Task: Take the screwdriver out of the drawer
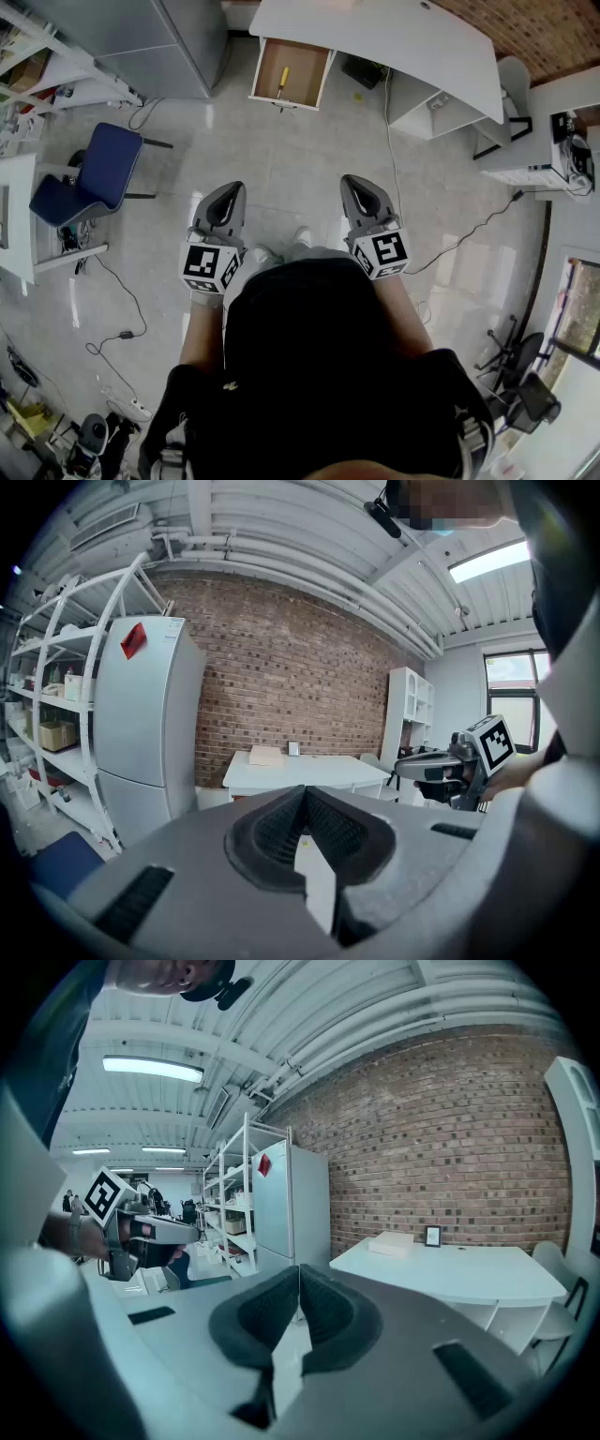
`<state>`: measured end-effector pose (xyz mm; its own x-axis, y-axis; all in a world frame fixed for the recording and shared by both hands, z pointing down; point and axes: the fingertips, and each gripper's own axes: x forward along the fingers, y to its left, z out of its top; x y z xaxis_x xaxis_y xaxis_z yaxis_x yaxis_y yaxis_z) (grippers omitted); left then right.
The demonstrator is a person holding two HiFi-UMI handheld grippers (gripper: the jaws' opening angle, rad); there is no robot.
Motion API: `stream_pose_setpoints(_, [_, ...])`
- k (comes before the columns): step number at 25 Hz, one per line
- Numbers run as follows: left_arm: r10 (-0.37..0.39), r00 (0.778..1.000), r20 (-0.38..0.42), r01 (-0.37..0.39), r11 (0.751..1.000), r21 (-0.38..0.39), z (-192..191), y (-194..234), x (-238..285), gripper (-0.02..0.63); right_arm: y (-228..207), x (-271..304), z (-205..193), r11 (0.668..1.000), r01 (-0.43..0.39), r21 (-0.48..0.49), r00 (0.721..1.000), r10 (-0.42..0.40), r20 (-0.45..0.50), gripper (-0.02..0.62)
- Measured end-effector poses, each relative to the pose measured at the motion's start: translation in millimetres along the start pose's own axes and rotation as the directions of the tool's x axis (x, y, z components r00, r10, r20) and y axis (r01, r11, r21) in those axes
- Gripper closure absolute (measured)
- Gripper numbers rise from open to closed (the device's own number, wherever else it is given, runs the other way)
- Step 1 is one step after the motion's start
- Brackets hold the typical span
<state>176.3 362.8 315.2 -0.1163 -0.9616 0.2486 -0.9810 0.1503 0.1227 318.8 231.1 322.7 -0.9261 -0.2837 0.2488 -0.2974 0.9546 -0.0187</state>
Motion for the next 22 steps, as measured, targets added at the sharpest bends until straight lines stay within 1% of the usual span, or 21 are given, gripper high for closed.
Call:
stream_pose_setpoints(7, [0.002,1.000,-0.012,-0.002,1.000,0.010,7,-20,36,0.603,-37,3,0,1.000,-0.019,0.009,1.000,0.019,0.010,0.581])
stream_pose_setpoints(13, [0.009,0.999,-0.032,-0.008,1.000,0.027,11,-32,62,0.603,-72,4,-2,0.996,-0.037,0.083,0.998,0.033,0.046,0.580])
stream_pose_setpoints(18, [0.011,0.999,-0.052,-0.009,1.000,0.026,8,-24,81,0.603,-86,17,-10,0.995,-0.026,0.101,0.999,0.024,0.026,0.580])
stream_pose_setpoints(22, [0.001,0.998,-0.060,0.000,1.000,0.011,5,-2,103,0.603,-96,41,-15,0.994,-0.008,0.105,1.000,0.008,0.002,0.580])
